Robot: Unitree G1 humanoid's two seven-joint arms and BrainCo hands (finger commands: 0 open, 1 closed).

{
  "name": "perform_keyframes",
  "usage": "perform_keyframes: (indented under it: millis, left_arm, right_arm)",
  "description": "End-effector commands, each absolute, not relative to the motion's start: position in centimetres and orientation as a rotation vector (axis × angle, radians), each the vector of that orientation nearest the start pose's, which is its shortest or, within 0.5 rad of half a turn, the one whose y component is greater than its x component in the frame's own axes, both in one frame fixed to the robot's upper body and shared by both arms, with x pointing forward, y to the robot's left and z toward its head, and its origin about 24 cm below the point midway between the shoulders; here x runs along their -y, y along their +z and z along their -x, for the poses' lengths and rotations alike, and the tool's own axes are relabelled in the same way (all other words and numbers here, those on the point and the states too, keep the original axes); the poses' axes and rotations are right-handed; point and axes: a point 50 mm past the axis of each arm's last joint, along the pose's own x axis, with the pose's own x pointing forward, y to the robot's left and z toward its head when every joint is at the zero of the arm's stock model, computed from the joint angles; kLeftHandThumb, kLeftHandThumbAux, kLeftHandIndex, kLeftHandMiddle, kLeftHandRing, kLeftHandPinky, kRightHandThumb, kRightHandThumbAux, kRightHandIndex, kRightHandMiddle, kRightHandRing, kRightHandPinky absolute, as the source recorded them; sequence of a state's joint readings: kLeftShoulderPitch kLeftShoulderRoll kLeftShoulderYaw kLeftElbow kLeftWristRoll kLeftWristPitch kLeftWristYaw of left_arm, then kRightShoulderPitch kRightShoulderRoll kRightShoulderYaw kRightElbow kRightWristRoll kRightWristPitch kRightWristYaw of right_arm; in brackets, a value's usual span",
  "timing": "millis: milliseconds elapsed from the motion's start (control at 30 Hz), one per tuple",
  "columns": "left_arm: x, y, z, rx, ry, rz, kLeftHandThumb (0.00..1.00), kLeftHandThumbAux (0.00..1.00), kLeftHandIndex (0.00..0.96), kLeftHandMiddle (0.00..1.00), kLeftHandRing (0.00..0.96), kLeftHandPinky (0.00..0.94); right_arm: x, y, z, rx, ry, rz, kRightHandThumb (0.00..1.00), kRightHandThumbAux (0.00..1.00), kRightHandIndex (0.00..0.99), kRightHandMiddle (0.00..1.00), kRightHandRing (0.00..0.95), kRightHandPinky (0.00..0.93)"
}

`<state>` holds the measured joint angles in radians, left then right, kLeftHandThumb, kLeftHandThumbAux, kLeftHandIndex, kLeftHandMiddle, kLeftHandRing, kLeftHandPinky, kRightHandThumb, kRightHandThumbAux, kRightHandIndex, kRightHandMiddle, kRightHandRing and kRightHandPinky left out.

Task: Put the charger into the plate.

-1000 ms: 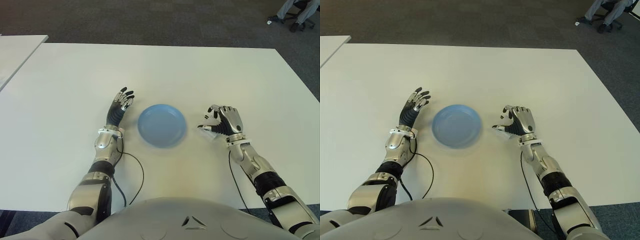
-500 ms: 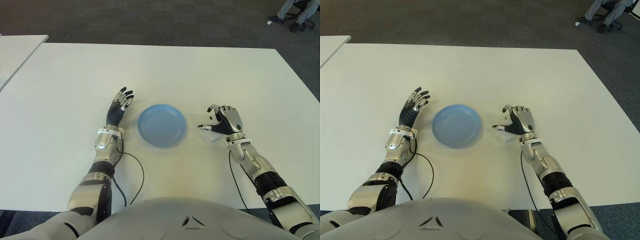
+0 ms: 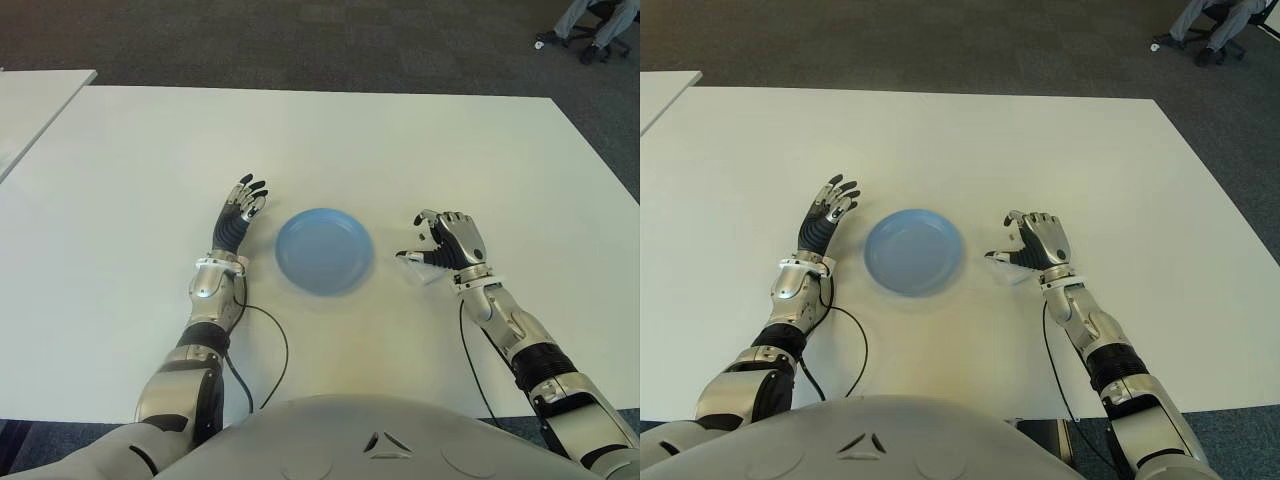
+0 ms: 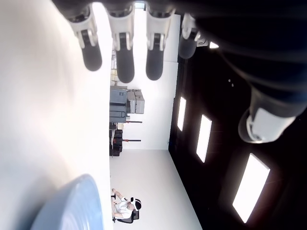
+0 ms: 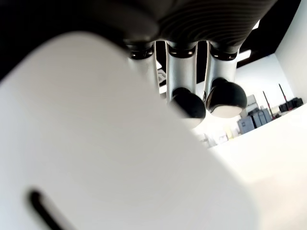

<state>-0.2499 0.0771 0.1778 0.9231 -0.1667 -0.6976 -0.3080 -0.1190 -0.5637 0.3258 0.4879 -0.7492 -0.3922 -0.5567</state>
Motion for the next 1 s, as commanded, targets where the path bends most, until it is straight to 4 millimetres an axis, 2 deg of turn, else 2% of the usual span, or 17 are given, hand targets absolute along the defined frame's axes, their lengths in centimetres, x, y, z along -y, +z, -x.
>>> perform_keyframes:
  millis: [33, 400, 800, 967, 1000]
  left_arm:
    - [-18.4, -3.9, -25.4, -0.013, -0.088, 0.101, 0.000, 0.477, 0.016, 0.173, 0.186, 0.162]
    - [-18.4, -4.0, -25.4, -0.020, -0.098, 0.066, 0.000, 0.483, 0.014, 0.181, 0.189, 0.159]
    - [-18.4, -4.0, -25.4, -0.024, -0.105, 0.059, 0.000, 0.495, 0.019, 0.184, 0.187, 0.148]
    - [-18.4, -4.0, -25.4, -0.023, -0.107, 0.060, 0.000, 0.505, 0.025, 0.188, 0.195, 0.153]
    - [-18.4, -4.0, -25.4, -0.023, -0.108, 0.060, 0.000, 0.506, 0.025, 0.188, 0.195, 0.153]
  right_arm:
    - [21.7, -0.2, -24.2, 0.247, 0.156, 1.227, 0.735, 0.709, 0.440, 0.878, 0.880, 0.884]
    - [21.8, -0.1, -24.3, 0.259, 0.159, 1.164, 0.737, 0.708, 0.440, 0.860, 0.857, 0.850]
    - [22.0, 0.5, -24.7, 0.249, 0.144, 1.113, 0.735, 0.703, 0.442, 0.774, 0.766, 0.710]
    - [22.0, 1.1, -25.2, 0.295, 0.109, 1.094, 0.720, 0.702, 0.430, 0.678, 0.672, 0.601]
    - [22.0, 1.1, -25.3, 0.303, 0.108, 1.093, 0.713, 0.703, 0.425, 0.616, 0.619, 0.558]
